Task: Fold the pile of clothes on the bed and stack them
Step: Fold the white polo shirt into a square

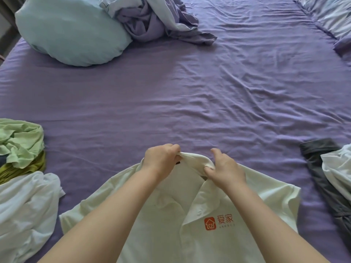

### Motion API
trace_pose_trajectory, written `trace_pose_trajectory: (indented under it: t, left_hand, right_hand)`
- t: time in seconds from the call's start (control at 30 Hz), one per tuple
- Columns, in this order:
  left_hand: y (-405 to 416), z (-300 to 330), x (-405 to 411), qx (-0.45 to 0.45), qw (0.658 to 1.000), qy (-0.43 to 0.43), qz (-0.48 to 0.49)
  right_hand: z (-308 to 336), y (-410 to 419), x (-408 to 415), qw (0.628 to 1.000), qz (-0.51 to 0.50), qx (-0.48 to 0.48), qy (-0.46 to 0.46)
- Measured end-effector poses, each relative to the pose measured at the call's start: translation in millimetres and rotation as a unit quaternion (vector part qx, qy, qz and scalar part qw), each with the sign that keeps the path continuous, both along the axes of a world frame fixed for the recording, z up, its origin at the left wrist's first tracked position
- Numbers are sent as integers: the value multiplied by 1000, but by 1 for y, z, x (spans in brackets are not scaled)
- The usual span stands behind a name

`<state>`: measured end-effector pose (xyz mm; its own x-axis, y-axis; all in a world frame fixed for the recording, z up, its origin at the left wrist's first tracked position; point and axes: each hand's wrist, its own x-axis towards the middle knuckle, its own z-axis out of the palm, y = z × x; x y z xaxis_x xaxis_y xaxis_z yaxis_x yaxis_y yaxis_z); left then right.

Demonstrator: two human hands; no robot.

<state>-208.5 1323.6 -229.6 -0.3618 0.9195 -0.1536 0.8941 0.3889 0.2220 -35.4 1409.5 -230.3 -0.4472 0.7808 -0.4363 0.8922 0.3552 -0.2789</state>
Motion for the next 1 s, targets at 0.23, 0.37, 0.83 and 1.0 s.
trace_pose_trajectory:
  t: [0.23,0.37,0.83,1.0]
  left_hand:
    - [19,2,14,-34,998,52,12]
    - [20,8,46,83,989,-111,60]
    - [34,-18,77,-66,995,-69,-11]
    - [32,-18,122,58,974,100,-193]
  right_hand:
    - [4,16,-11,921,-292,-146,211]
    - [4,7,-9,797,-344,-300,395]
    - [-19,-6,177,974,-212,54,52]
    - [-18,-18,185,950,-305,36,55]
